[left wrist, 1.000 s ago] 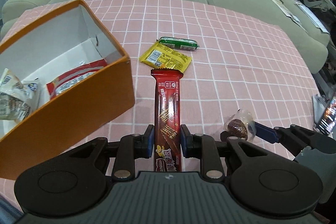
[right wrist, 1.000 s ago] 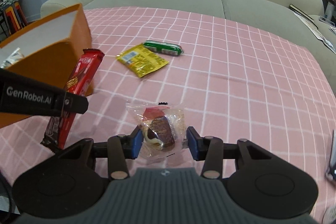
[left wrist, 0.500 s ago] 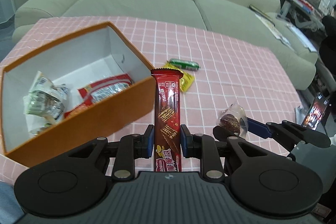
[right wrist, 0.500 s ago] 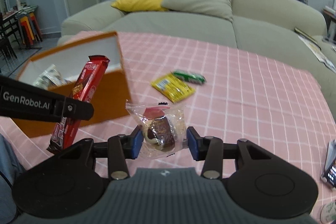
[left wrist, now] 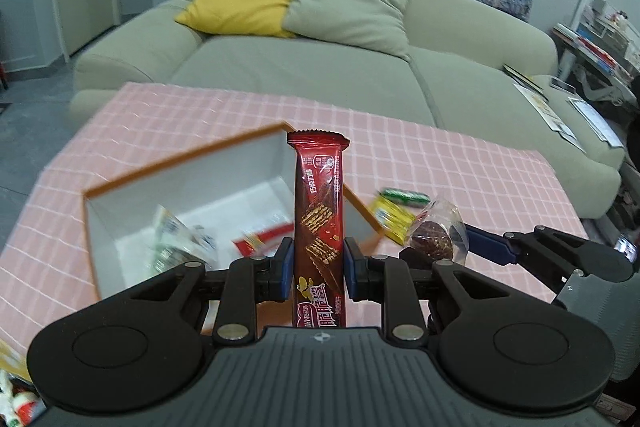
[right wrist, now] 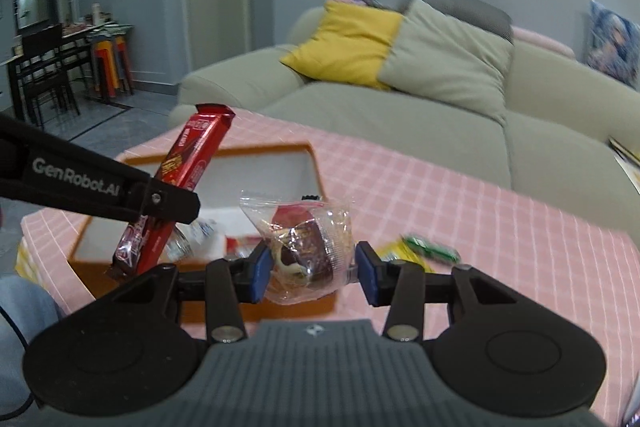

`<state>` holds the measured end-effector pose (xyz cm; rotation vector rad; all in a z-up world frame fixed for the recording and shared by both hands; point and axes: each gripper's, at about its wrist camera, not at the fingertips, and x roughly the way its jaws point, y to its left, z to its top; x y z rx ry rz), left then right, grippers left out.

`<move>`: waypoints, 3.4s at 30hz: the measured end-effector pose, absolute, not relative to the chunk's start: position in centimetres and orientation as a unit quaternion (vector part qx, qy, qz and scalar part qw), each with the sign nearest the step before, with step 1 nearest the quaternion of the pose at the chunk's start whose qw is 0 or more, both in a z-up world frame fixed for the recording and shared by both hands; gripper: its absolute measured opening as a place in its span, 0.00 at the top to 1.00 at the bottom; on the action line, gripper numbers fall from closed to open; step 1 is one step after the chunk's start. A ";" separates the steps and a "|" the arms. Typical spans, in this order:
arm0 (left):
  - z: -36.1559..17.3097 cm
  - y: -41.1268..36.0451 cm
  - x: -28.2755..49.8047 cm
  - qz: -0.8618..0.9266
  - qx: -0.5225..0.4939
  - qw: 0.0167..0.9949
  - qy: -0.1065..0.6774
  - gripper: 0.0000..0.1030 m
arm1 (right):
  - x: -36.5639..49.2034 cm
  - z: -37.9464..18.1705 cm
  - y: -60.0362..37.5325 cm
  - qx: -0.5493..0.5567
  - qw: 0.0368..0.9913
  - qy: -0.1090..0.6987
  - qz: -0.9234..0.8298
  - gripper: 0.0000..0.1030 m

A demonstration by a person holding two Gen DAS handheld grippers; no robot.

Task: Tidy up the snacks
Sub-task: 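Carry the chocolate bar and clear pack into the orange box, then open both tools to release the chocolate bar and clear pack in the box, then lift both tools out of the box toward the yellow wrapper and green stick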

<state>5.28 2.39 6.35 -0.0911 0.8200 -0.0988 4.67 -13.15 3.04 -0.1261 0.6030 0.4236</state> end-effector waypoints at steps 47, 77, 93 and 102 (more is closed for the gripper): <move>-6.0 9.2 16.2 -0.007 -0.033 0.809 0.587 0.73 | 18.6 -7.3 0.2 -0.236 0.827 0.433 0.270 0.57; 6.1 6.9 8.5 0.049 -0.056 0.917 0.392 0.45 | 11.9 3.8 -7.4 -0.084 0.921 0.316 0.211 0.28; 4.4 0.1 4.1 -0.034 -0.040 0.926 0.375 0.45 | 5.0 1.8 -16.1 -0.041 0.949 0.281 0.135 0.27; 1.5 -4.1 4.1 -0.087 -0.024 0.912 0.401 0.45 | 2.7 -1.8 -20.4 -0.057 0.946 0.301 0.107 0.27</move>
